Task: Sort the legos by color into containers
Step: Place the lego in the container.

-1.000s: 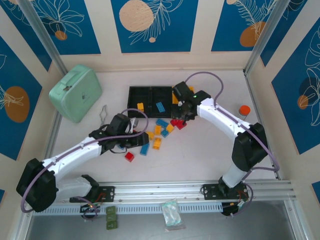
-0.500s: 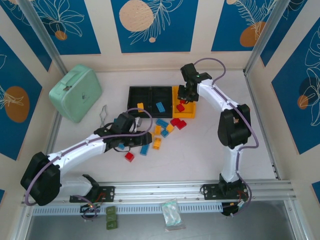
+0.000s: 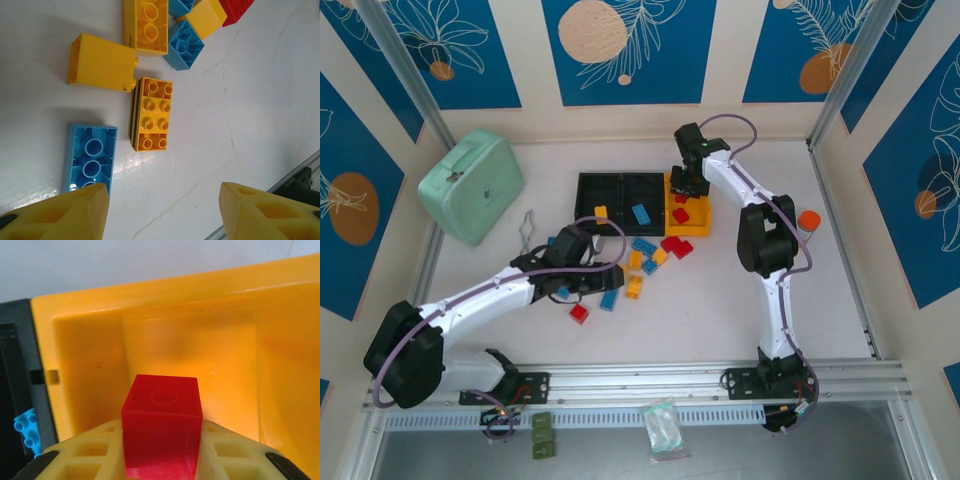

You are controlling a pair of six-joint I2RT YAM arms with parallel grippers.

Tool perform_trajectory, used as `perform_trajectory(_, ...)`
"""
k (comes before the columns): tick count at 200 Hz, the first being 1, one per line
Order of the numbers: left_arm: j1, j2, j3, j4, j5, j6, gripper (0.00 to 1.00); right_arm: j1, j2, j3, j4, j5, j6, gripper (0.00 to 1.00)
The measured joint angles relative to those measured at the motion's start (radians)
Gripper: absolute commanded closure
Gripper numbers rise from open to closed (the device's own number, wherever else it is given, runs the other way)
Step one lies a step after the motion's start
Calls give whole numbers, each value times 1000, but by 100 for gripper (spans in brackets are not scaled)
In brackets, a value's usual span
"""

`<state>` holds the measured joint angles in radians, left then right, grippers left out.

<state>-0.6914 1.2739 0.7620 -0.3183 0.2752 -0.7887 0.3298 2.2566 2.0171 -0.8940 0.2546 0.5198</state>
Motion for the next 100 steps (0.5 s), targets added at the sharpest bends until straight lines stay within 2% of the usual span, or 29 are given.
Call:
perform_trajectory(22, 0, 2, 0, -3, -2, 0, 40, -5, 22, 16, -13, 0, 0, 66)
perform_trajectory(51, -1, 9, 0, -5, -8, 0, 40, -8, 40, 31, -21, 0, 0, 58)
perform_trajectory(100, -1, 8, 0, -14, -18, 0, 40, -2, 20, 35, -31, 1, 3, 55)
